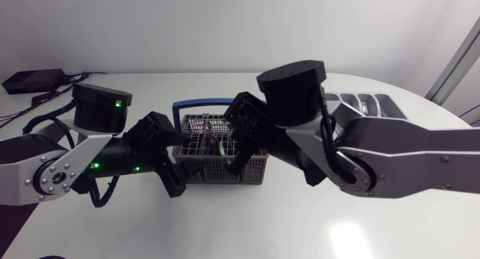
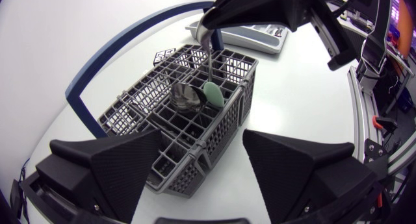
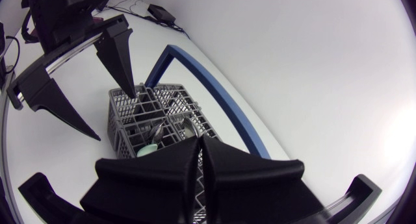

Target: Transfer all utensils from the basket to the drawer tray.

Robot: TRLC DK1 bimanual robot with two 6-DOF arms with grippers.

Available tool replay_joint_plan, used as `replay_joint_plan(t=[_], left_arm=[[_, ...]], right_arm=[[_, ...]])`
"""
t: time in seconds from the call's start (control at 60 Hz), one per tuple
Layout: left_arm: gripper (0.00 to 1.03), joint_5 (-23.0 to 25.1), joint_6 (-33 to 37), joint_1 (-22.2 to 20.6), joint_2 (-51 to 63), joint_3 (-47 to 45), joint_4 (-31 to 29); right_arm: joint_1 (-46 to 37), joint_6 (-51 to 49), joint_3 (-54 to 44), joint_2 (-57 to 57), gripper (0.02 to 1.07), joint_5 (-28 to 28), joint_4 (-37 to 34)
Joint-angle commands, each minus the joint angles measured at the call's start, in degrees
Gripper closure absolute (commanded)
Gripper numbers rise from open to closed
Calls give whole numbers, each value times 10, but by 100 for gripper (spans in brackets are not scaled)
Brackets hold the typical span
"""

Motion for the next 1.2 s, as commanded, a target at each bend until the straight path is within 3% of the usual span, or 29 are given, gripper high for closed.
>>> replay_joint_plan(t=[0.0, 0.367, 0.633, 0.85, 1.0, 1.183], left_arm=[[16, 5, 11, -6, 7, -13, 9], [16, 5, 10, -12, 3, -15, 9], [16, 4, 9, -12, -5, -14, 5], [16, 1, 8, -24, -7, -12, 1], [16, 0, 7, -30, -7, -10, -1], [16, -8, 7, -36, -7, -7, -5]], right_arm=[[-5, -4, -9, -21, 101, 2, 11], [-25, -9, -1, -108, 101, -28, -22], [-138, -53, 67, -159, 101, -189, -233], [-247, -157, 133, -176, 101, -297, -424], [-312, -272, 150, -171, 101, -322, -537], [-392, -423, 143, -156, 101, -321, -614]])
